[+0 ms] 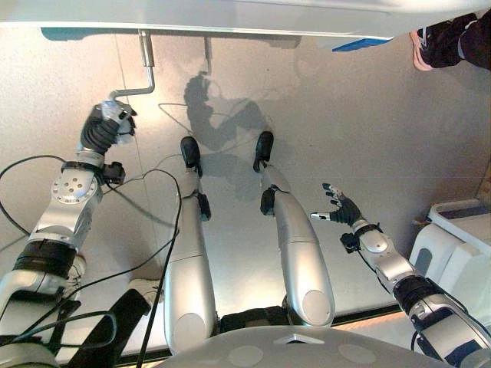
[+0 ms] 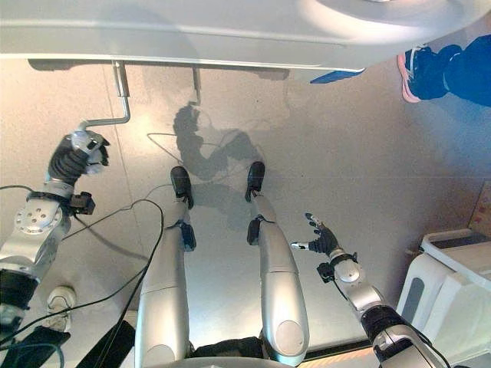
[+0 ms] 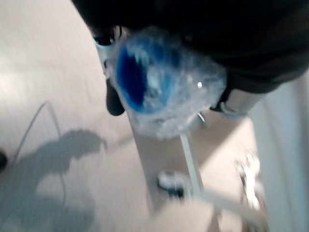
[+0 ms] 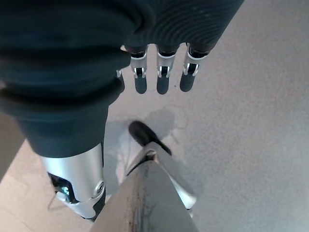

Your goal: Raise the hospital bed

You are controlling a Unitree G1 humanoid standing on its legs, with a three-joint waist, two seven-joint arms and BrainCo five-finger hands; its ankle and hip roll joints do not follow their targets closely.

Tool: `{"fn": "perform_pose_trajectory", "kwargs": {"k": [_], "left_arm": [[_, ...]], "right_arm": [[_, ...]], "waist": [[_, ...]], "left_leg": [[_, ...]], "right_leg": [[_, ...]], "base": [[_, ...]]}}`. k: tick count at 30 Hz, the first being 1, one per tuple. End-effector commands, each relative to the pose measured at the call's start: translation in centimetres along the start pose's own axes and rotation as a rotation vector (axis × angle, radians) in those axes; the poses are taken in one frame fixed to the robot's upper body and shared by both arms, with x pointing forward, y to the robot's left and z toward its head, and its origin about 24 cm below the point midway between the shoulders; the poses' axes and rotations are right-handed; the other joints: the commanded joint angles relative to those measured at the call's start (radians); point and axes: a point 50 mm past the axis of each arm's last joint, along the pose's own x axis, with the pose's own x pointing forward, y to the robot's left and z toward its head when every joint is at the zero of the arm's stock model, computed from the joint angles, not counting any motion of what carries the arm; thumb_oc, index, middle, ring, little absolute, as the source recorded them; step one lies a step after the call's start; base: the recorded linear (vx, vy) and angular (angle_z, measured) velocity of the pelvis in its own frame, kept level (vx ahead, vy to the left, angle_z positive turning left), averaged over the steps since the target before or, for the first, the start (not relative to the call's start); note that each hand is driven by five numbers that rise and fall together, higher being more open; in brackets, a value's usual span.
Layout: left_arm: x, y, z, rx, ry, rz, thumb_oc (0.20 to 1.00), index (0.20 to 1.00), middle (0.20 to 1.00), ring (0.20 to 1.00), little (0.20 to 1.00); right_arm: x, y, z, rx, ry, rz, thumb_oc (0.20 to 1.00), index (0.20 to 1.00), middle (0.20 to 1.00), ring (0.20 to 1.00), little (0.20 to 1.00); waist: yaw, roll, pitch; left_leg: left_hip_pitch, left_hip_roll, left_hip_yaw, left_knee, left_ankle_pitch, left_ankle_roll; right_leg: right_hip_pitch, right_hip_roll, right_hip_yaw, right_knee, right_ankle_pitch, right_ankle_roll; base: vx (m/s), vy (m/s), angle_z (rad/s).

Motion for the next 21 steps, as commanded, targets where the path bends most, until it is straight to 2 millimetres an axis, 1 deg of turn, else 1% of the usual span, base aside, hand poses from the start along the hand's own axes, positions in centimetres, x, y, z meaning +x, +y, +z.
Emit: {"fn": "perform_pose_trajectory", "kwargs": {"k": [1,2,3,4,5,6,9,11,13,17,18,21], "left_arm": [[0.0,3.3,0.5,0.136,-0.011,0.143,0.200,0.200,0.200,0.200,0.200],[0.8,3.6,0.3,0.140,0.016,0.188,0.200,0.200,0.200,0.200,0.200],[1.4,4.1,0.5,0.160,0.023,0.238,0.200,0.200,0.200,0.200,0.200],[1.5,4.1,0.6,0.160,0.022,0.238,0.200,0.200,0.200,0.200,0.200],[1.8,4.6,0.2,0.176,0.055,0.269,0.200,0.200,0.200,0.200,0.200],[1.8,4.6,0.2,0.176,0.055,0.269,0.200,0.200,0.200,0.200,0.200],[2.2,5.4,-0.3,0.203,0.112,0.326,0.200,0.200,0.200,0.200,0.200],[2.4,5.6,-0.7,0.201,0.149,0.347,0.200,0.200,0.200,0.200,0.200],[2.6,5.8,-0.9,0.237,0.176,0.355,0.200,0.200,0.200,0.200,0.200],[3.0,5.5,-1.2,0.273,0.210,0.348,0.200,0.200,0.200,0.200,0.200],[3.2,4.8,-1.6,0.291,0.241,0.323,0.200,0.200,0.200,0.200,0.200],[3.8,2.9,-1.7,0.303,0.242,0.274,0.200,0.200,0.200,0.200,0.200]], "right_arm": [[-0.8,-0.4,-0.7,0.002,0.005,-0.015,1.000,1.000,1.000,1.000,1.000],[-0.5,0.0,-0.3,0.009,-0.005,-0.008,1.000,1.000,1.000,1.000,1.000],[-0.3,0.4,0.1,0.016,-0.019,0.002,1.000,1.000,1.000,1.000,1.000],[-0.3,0.4,0.1,0.016,-0.019,0.001,1.000,1.000,1.000,1.000,1.000],[-0.1,0.6,0.4,0.023,-0.025,0.005,1.000,1.000,1.000,1.000,1.000],[-0.1,0.6,0.4,0.024,-0.025,0.004,1.000,1.000,1.000,1.000,1.000],[0.3,0.9,1.0,0.029,-0.045,0.011,1.000,1.000,1.000,1.000,1.000],[0.5,1.0,1.3,0.039,-0.052,0.011,1.000,1.000,1.000,1.000,1.000],[0.6,1.1,1.5,0.041,-0.060,0.016,1.000,1.000,1.000,1.000,1.000],[0.6,1.4,1.6,0.036,-0.064,0.032,1.000,1.000,1.000,1.000,1.000],[0.7,1.5,1.8,0.036,-0.067,0.040,1.000,1.000,1.000,1.000,1.000],[0.8,1.6,2.1,0.036,-0.075,0.045,1.000,1.000,1.000,1.000,1.000]], "waist": [[0.003,-0.042,-0.016],[-0.004,-0.058,-0.016],[-0.008,-0.074,-0.016],[-0.008,-0.075,-0.016],[-0.012,-0.088,-0.016],[-0.011,-0.088,-0.016],[-0.020,-0.109,-0.016],[-0.028,-0.115,-0.016],[-0.034,-0.120,-0.016],[-0.041,-0.125,-0.016],[-0.049,-0.131,-0.016],[-0.054,-0.128,-0.016]], "left_leg": [[-0.039,-0.029,0.007,0.004,-0.012,-0.020],[-0.048,-0.030,0.005,0.012,-0.016,-0.019],[-0.063,-0.028,0.002,0.032,-0.028,-0.017],[-0.064,-0.028,0.002,0.033,-0.029,-0.017],[-0.077,-0.027,-0.001,0.055,-0.043,-0.012],[-0.078,-0.027,-0.001,0.057,-0.044,-0.012],[-0.098,-0.024,0.001,0.094,-0.066,-0.005],[-0.113,-0.025,0.002,0.112,-0.077,-0.002],[-0.119,-0.026,0.002,0.116,-0.083,0.000],[-0.131,-0.024,0.005,0.126,-0.093,0.005],[-0.136,-0.023,0.008,0.131,-0.097,0.008],[-0.145,-0.024,0.014,0.131,-0.096,0.009]], "right_leg": [[-0.011,-0.040,0.002,-0.050,0.058,0.136],[-0.010,-0.040,0.001,-0.051,0.056,0.136],[-0.014,-0.040,0.001,-0.050,0.056,0.139],[-0.015,-0.040,0.001,-0.050,0.056,0.139],[-0.017,-0.039,0.003,-0.050,0.054,0.140],[-0.017,-0.039,0.004,-0.050,0.054,0.140],[-0.024,-0.035,0.012,-0.050,0.053,0.141],[-0.033,-0.034,0.018,-0.049,0.051,0.140],[-0.042,-0.034,0.022,-0.049,0.048,0.141],[-0.055,-0.035,0.030,-0.047,0.045,0.140],[-0.066,-0.035,0.033,-0.045,0.044,0.138],[-0.089,-0.034,0.040,-0.037,0.042,0.134]], "base": [[0.04,0.040,0.08],[0.06,0.063,0.05],[0.06,0.063,0.01],[0.07,0.076,0.02],[0.04,0.037,0.05],[0.05,0.054,0.09],[0.04,0.048,0.02],[0.05,0.061,-0.08],[0.04,0.058,-0.07],[0.03,0.034,-0.05],[0.01,0.023,-0.05],[0.01,0.016,-0.04]]}}
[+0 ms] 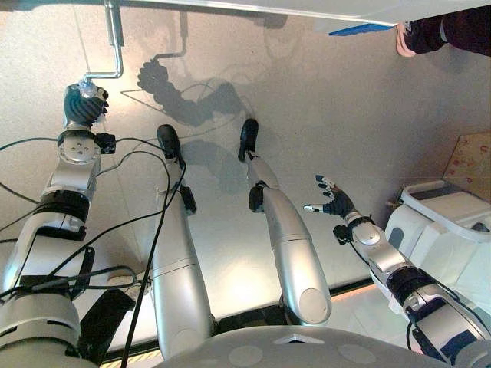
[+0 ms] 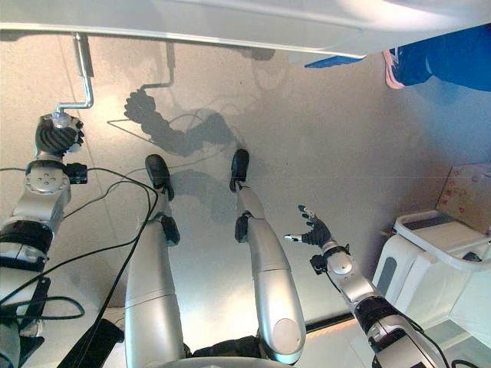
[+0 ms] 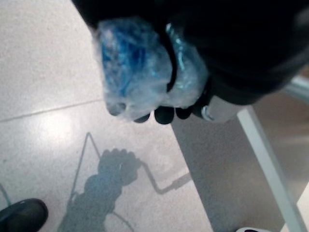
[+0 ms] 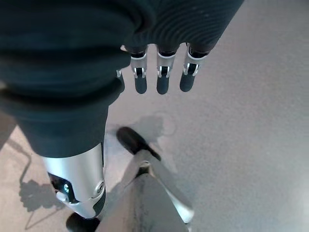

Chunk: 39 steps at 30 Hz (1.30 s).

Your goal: Raise the hospital bed

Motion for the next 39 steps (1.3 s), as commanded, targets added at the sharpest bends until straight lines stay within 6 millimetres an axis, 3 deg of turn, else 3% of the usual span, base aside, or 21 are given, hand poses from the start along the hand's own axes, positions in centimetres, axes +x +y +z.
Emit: {"fn": "perform_pose_trajectory", "kwargs": {"k": [1,8,9,11,12,13,14,17,19,24,25,27,29,34,39], "left_arm": [[-0.4,0.7,-1.7,0.126,0.057,0.007,0.200,0.200,0.200,0.200,0.200],[-2.1,-5.7,-0.3,0.134,-0.049,-0.204,0.200,0.200,0.200,0.200,0.200],[-2.1,-5.7,-0.3,0.134,-0.049,-0.204,0.200,0.200,0.200,0.200,0.200],[-3.1,-8.5,1.0,0.107,-0.118,-0.303,0.200,0.200,0.200,0.200,0.200],[-3.1,-8.5,1.0,0.107,-0.118,-0.303,0.200,0.200,0.200,0.200,0.200],[-4.1,-11.2,3.0,0.078,-0.206,-0.400,0.200,0.200,0.200,0.200,0.200],[-4.1,-11.2,3.1,0.078,-0.206,-0.400,0.200,0.200,0.200,0.200,0.200],[-5.2,-13.3,5.7,0.001,-0.302,-0.477,0.200,0.200,0.200,0.200,0.200],[-6.3,-14.3,8.9,-0.099,-0.416,-0.544,0.200,0.200,0.200,0.200,0.200],[-8.2,-14.1,11.5,-0.238,-0.538,-0.623,0.200,0.200,0.200,0.200,0.200],[-9.3,-13.5,12.6,-0.297,-0.605,-0.687,0.200,0.200,0.200,0.200,0.200],[-9.9,-12.7,12.9,-0.312,-0.644,-0.713,0.200,0.200,0.200,0.200,0.200],[-11.1,-10.5,13.5,-0.382,-0.718,-0.783,0.200,0.200,0.200,0.200,0.200],[-13.0,-6.7,13.6,-0.500,-0.796,-0.846,0.200,0.200,0.200,0.200,0.200],[-13.1,-3.7,12.1,-0.493,-0.779,-0.790,0.200,0.200,0.200,0.200,0.200]], "right_arm": [[-0.3,0.6,0.2,0.023,-0.018,0.014,1.000,1.000,1.000,1.000,1.000],[-0.2,0.7,0.3,0.004,-0.013,0.014,1.000,1.000,1.000,1.000,1.000],[-0.2,0.7,0.3,0.004,-0.013,0.014,1.000,1.000,1.000,1.000,1.000],[0.0,0.9,0.4,-0.010,-0.006,0.016,1.000,1.000,1.000,1.000,1.000],[0.0,0.9,0.4,-0.010,-0.006,0.016,1.000,1.000,1.000,1.000,1.000],[0.3,0.9,0.8,-0.033,-0.012,0.020,1.000,1.000,1.000,1.000,1.000],[0.3,0.9,0.7,-0.033,-0.012,0.020,1.000,1.000,1.000,1.000,1.000],[0.6,0.6,1.5,-0.056,-0.037,0.015,1.000,1.000,1.000,1.000,1.000],[0.7,0.2,1.8,-0.075,-0.049,0.007,1.000,1.000,1.000,1.000,1.000],[0.3,-0.3,1.3,-0.086,-0.038,-0.002,1.000,1.000,1.000,1.000,1.000],[0.0,-0.7,0.7,-0.101,-0.018,-0.006,1.000,1.000,1.000,1.000,1.000],[-0.1,-0.8,0.4,-0.105,-0.004,-0.007,1.000,1.000,1.000,1.000,1.000],[-0.6,-1.7,-0.5,-0.107,0.026,-0.027,1.000,1.000,1.000,1.000,1.000],[-2.0,-2.4,-2.5,-0.079,0.087,-0.050,1.000,1.000,1.000,1.000,1.000],[-2.7,-2.2,-3.4,-0.050,0.105,-0.050,1.000,1.000,1.000,1.000,1.000]], "waist": [[0.038,-0.099,0.002],[0.029,-0.081,0.002],[0.029,-0.081,0.002],[0.022,-0.075,0.002],[0.022,-0.076,0.002],[0.005,-0.071,0.002],[0.005,-0.071,0.002],[-0.013,-0.065,0.002],[-0.025,-0.052,0.002],[-0.029,-0.027,0.002],[-0.027,-0.010,0.002],[-0.023,-0.005,0.002],[-0.016,0.014,0.002],[0.009,0.063,0.002],[0.037,0.075,0.002]], "left_leg": [[0.049,-0.057,0.034,-0.013,-0.055,-0.005],[0.050,-0.053,0.053,-0.030,-0.038,-0.003],[0.050,-0.053,0.053,-0.030,-0.038,-0.003],[0.060,-0.045,0.060,-0.045,-0.026,-0.005],[0.061,-0.045,0.061,-0.046,-0.026,-0.005],[0.077,-0.035,0.073,-0.059,-0.011,-0.009],[0.078,-0.035,0.073,-0.060,-0.011,-0.009],[0.108,-0.027,0.085,-0.089,0.004,-0.015],[0.144,-0.023,0.097,-0.125,0.023,-0.024],[0.186,-0.019,0.102,-0.156,0.040,-0.033],[0.200,-0.018,0.103,-0.160,0.045,-0.038],[0.213,-0.015,0.105,-0.160,0.041,-0.041],[0.224,-0.009,0.111,-0.141,0.033,-0.040],[0.245,-0.018,0.115,-0.157,0.039,-0.045],[0.246,-0.030,0.106,-0.164,0.041,-0.043]], "right_leg": [[-0.020,-0.076,0.055,0.036,-0.013,0.125],[-0.051,-0.069,0.074,0.060,-0.017,0.113],[-0.051,-0.069,0.074,0.060,-0.017,0.113],[-0.054,-0.066,0.080,0.064,-0.015,0.110],[-0.054,-0.066,0.080,0.064,-0.015,0.110],[-0.053,-0.056,0.090,0.067,-0.011,0.111],[-0.053,-0.056,0.090,0.067,-0.011,0.111],[-0.053,-0.042,0.103,0.068,-0.005,0.112],[-0.046,-0.029,0.110,0.067,-0.005,0.116],[-0.033,-0.017,0.114,0.079,-0.015,0.113],[-0.031,-0.010,0.115,0.090,-0.020,0.113],[-0.023,-0.005,0.115,0.091,-0.025,0.112],[-0.019,-0.001,0.122,0.118,-0.033,0.109],[0.000,-0.018,0.114,0.124,-0.040,0.109],[0.009,-0.030,0.100,0.119,-0.037,0.111]], "base": [[-0.01,-0.004,-0.05],[-0.02,-0.037,-0.05],[-0.02,-0.088,-0.05],[-0.02,-0.103,-0.04],[-0.03,-0.160,-0.05],[-0.03,-0.117,-0.07],[-0.04,-0.165,-0.12],[-0.03,-0.112,-0.15],[-0.03,-0.180,-0.15],[-0.01,-0.100,-0.06],[-0.01,-0.098,-0.03],[-0.01,-0.084,-0.03],[-0.02,-0.071,-0.04],[-0.01,-0.017,-0.05],[-0.01,0.010,0.08]]}}
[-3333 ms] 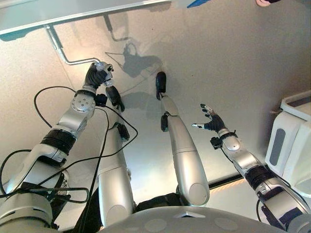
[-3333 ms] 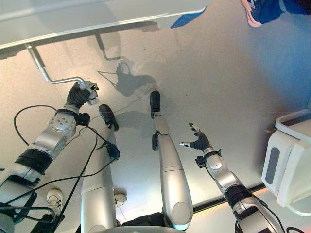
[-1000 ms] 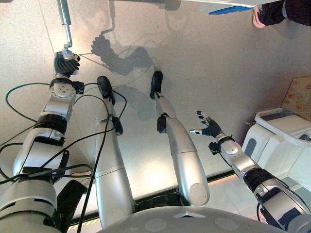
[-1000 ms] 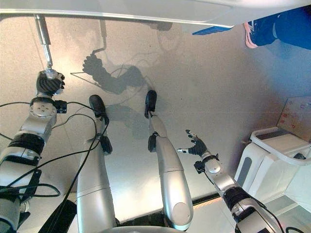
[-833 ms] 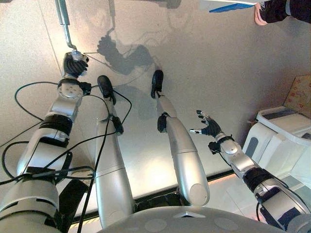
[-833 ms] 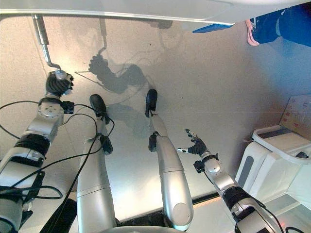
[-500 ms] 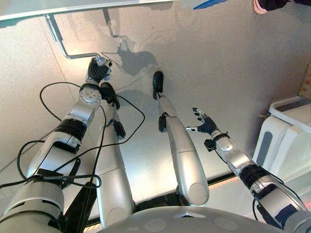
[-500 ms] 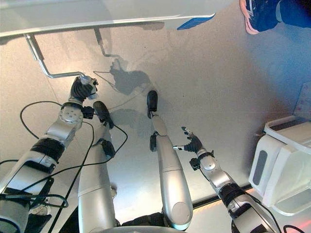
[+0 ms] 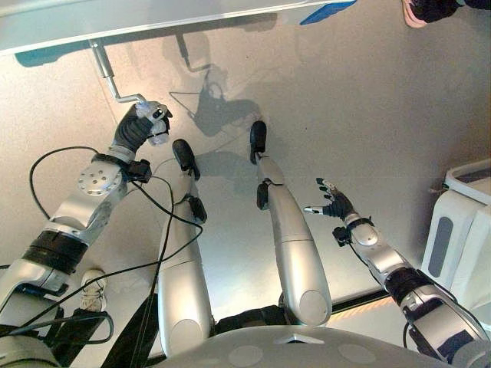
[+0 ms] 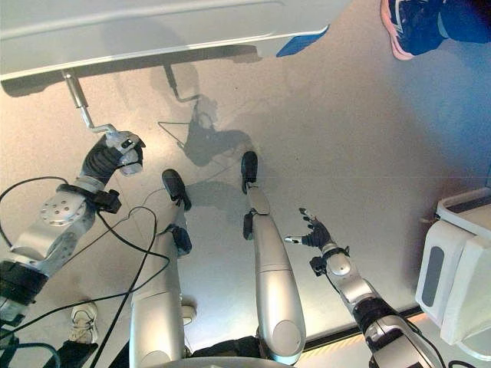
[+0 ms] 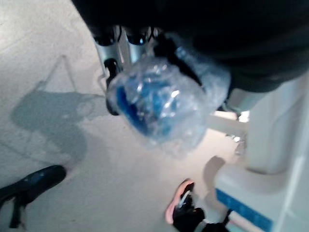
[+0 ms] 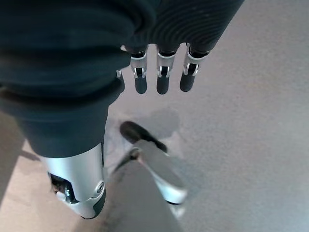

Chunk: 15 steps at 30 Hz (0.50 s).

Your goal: Raise the hospital bed

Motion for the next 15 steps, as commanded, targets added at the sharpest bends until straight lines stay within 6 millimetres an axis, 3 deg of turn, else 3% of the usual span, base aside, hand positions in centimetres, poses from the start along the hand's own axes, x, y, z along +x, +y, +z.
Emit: {"fn": "perform_pose_trajectory", "kwargs": {"k": [1,4,15], "left_arm": [[-1.1,-4.8,8.7,-0.026,-0.514,-0.297,0.200,0.200,0.200,0.200,0.200],[-1.8,-3.8,8.5,0.004,-0.495,-0.273,0.200,0.200,0.200,0.200,0.200],[-4.1,1.8,4.2,0.146,-0.281,0.009,0.200,0.200,0.200,0.200,0.200]], "right_arm": [[-1.9,-1.9,-1.8,-0.053,0.028,-0.017,1.000,1.000,1.000,1.000,1.000],[-2.1,-1.8,-1.9,-0.047,0.025,-0.009,1.000,1.000,1.000,1.000,1.000],[-2.4,-2.2,-2.3,-0.036,0.029,-0.023,1.000,1.000,1.000,1.000,1.000]], "waist": [[0.014,0.070,-0.002],[0.026,0.073,-0.002],[0.089,0.095,-0.002]], "left_leg": [[0.012,0.003,-0.064,0.006,-0.009,-0.044],[0.008,-0.004,-0.070,0.005,-0.009,-0.041],[-0.025,-0.038,-0.088,-0.020,0.002,-0.033]], "right_leg": [[0.034,0.016,-0.066,-0.017,-0.002,0.108],[0.036,0.008,-0.073,-0.022,0.002,0.110],[0.054,-0.033,-0.111,-0.071,0.018,0.118]], "base": [[-0.01,0.031,0.14],[-0.01,0.038,0.10],[0.02,0.084,0.11]]}}
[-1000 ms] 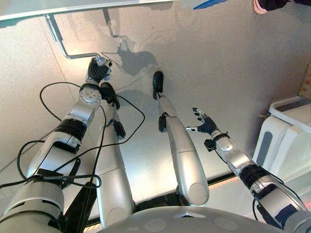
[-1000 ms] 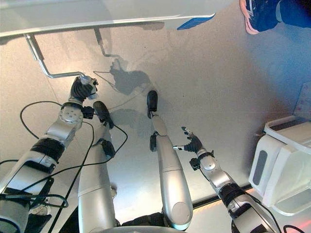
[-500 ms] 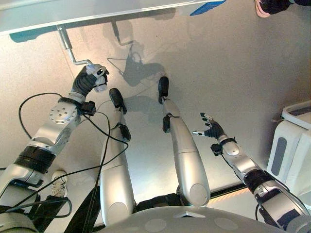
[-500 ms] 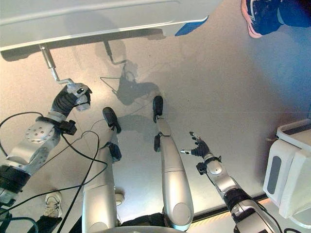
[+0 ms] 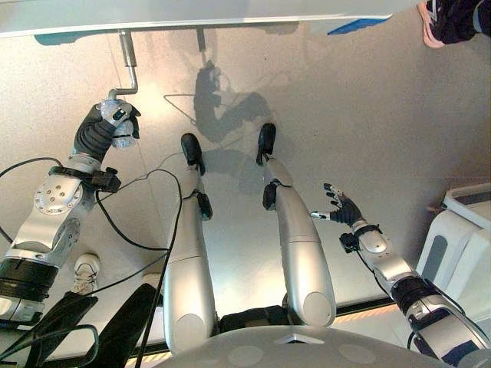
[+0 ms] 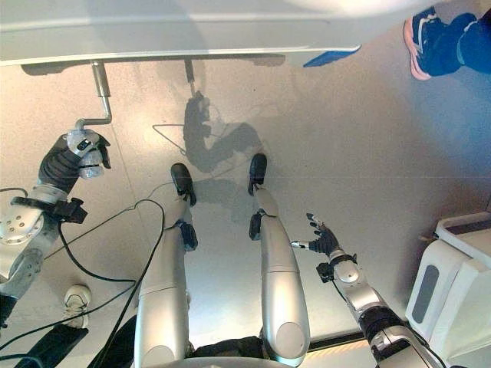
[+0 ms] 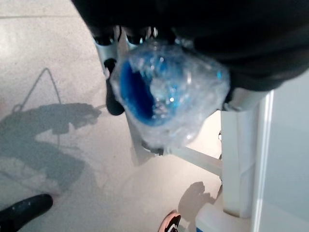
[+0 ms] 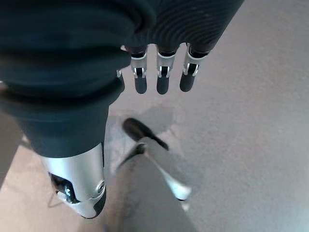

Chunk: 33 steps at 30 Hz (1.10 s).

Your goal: Raise the hospital bed

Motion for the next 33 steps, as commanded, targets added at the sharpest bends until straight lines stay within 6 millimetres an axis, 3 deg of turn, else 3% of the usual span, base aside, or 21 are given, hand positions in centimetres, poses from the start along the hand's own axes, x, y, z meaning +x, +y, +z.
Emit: {"fn": "perform_pose_trajectory", "kwargs": {"k": [1,4,5,11,15,24,28,33], "left_arm": [[-1.5,-0.2,3.3,0.109,-0.234,-0.021,0.200,0.200,0.200,0.200,0.200],[-1.6,0.6,2.1,0.126,-0.184,0.044,0.200,0.200,0.200,0.200,0.200],[-1.9,1.5,0.6,0.159,-0.115,0.119,0.200,0.200,0.200,0.200,0.200],[-2.5,3.3,-1.0,0.267,-0.026,0.256,0.200,0.200,0.200,0.200,0.200],[-1.8,4.2,-2.2,0.314,0.031,0.349,0.200,0.200,0.200,0.200,0.200],[1.7,6.1,-3.4,0.327,0.129,0.537,0.200,0.200,0.200,0.200,0.200],[3.6,7.4,-4.3,0.320,0.249,0.622,0.200,0.200,0.200,0.200,0.200],[5.5,7.6,-3.8,0.385,0.317,0.628,0.200,0.200,0.200,0.200,0.200]], "right_arm": [[-1.8,-1.5,-2.0,-0.055,0.050,-0.012,1.000,1.000,1.000,1.000,1.000],[-1.7,-1.6,-1.9,-0.057,0.051,-0.014,1.000,1.000,1.000,1.000,1.000],[-1.5,-1.6,-1.8,-0.059,0.046,-0.020,1.000,1.000,1.000,1.000,1.000],[-1.3,-1.5,-1.5,-0.054,0.042,-0.028,1.000,1.000,1.000,1.000,1.000],[-0.9,-1.1,-1.0,-0.059,0.034,-0.019,1.000,1.000,1.000,1.000,1.000],[0.2,-0.4,0.5,-0.053,-0.009,0.001,1.000,1.000,1.000,1.000,1.000],[0.7,0.4,1.2,-0.044,-0.026,0.023,1.000,1.000,1.000,1.000,1.000],[1.1,1.3,2.0,-0.029,-0.058,0.058,1.000,1.000,1.000,1.000,1.000]], "waist": [[0.028,0.062,-0.022],[0.034,0.063,-0.022],[0.039,0.060,-0.022],[0.039,0.039,-0.022],[0.029,0.014,-0.022],[-0.024,-0.054,-0.022],[-0.059,-0.086,-0.022],[-0.085,-0.119,-0.022]], "left_leg": [[-0.025,-0.036,-0.007,-0.005,-0.004,-0.022],[-0.034,-0.038,-0.007,-0.003,-0.005,-0.021],[-0.042,-0.042,-0.010,-0.002,-0.006,-0.021],[-0.077,-0.044,-0.010,0.025,-0.026,-0.013],[-0.096,-0.040,-0.010,0.049,-0.043,-0.008],[-0.141,-0.025,-0.003,0.120,-0.087,0.003],[-0.149,-0.015,0.008,0.140,-0.104,0.005],[-0.159,-0.002,0.019,0.163,-0.118,0.007]], "right_leg": [[0.013,-0.022,-0.019,-0.075,0.059,0.133],[0.015,-0.028,-0.023,-0.082,0.061,0.136],[0.014,-0.033,-0.025,-0.088,0.063,0.138],[0.002,-0.042,-0.022,-0.089,0.057,0.142],[-0.003,-0.043,-0.019,-0.091,0.053,0.140],[-0.035,-0.029,0.003,-0.086,0.052,0.137],[-0.050,-0.024,0.018,-0.087,0.056,0.138],[-0.065,-0.013,0.032,-0.091,0.063,0.139]], "base": [[0.02,0.065,0.11],[0.04,0.102,0.04],[0.05,0.098,0.02],[0.04,0.093,0.05],[0.04,0.061,0.04],[0.03,0.030,-0.03],[0.02,0.028,-0.07],[0.01,0.000,-0.10]]}}
